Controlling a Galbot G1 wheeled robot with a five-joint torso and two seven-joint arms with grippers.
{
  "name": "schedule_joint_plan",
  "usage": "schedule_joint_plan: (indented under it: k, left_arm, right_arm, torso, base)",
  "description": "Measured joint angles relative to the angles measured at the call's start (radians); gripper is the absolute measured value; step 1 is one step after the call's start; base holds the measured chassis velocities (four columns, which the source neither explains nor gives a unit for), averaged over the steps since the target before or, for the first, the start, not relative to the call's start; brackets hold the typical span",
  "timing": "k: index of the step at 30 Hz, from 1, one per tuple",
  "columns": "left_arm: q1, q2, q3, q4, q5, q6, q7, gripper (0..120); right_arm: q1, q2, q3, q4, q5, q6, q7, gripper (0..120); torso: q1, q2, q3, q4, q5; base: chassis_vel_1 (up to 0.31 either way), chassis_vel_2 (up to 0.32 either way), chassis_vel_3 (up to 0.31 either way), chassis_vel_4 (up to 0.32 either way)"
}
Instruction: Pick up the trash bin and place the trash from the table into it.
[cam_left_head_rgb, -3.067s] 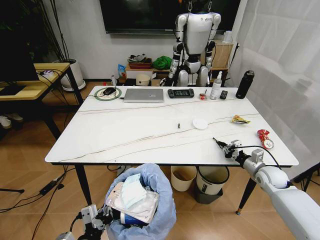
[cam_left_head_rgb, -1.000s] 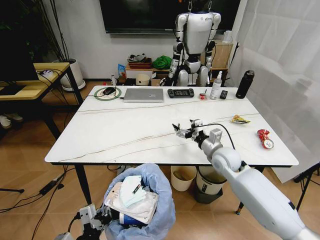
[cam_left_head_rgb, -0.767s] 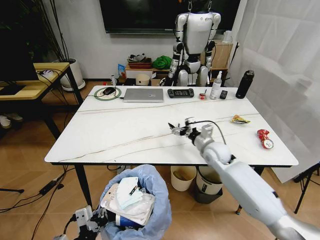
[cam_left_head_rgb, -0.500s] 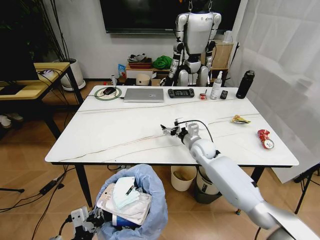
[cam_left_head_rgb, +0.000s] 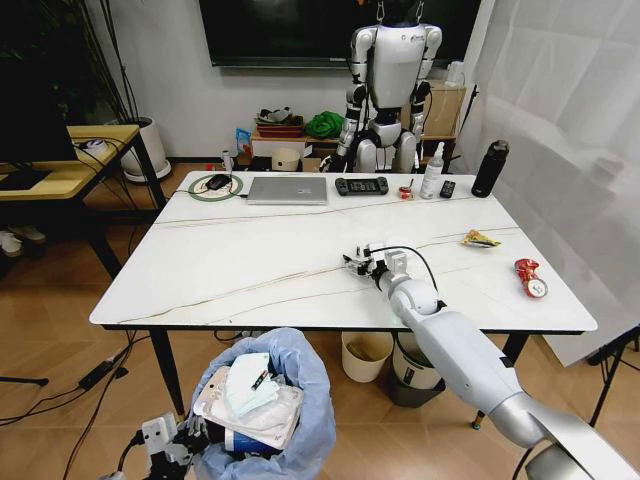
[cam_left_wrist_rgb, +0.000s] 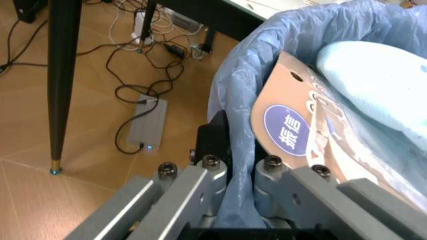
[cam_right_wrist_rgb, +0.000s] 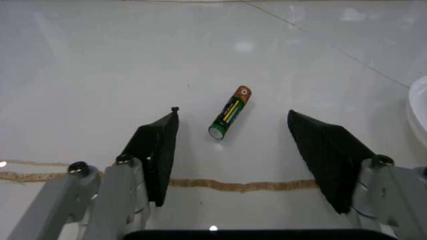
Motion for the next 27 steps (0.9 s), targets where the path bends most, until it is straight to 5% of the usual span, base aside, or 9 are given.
schedule_joint_plan:
  k: [17, 23, 27]
  left_arm:
    - [-0.003, 0.007, -0.001, 0.0, -0.009, 0.0, 0.001, 0]
    - [-0.005, 0.013, -0.002, 0.0, -0.014, -0.001, 0.001, 0]
    - [-0.009, 0.018, -0.001, 0.002, -0.019, -0.001, 0.001, 0]
  right_arm:
    - [-0.012, -0.029, -0.023, 0.037, -0.006, -0.006, -0.004, 0]
    - [-0.026, -0.057, -0.015, 0.103, 0.012, -0.006, -0.005, 0]
    - [-0.074, -0.15, -0.005, 0.303, 0.128, 0.025, -0.061, 0]
  torso:
    - [0.0, 0.0, 0.0, 0.0002, 0.0001]
    - [0.0, 0.0, 0.0, 0.0003, 0.0004]
    - [0.0, 0.0, 0.0, 0.0001, 0.0004]
  base:
    - [0.0, 0.0, 0.0, 0.0]
    - [0.0, 0.0, 0.0, 0.0]
    - [0.0, 0.0, 0.0, 0.0]
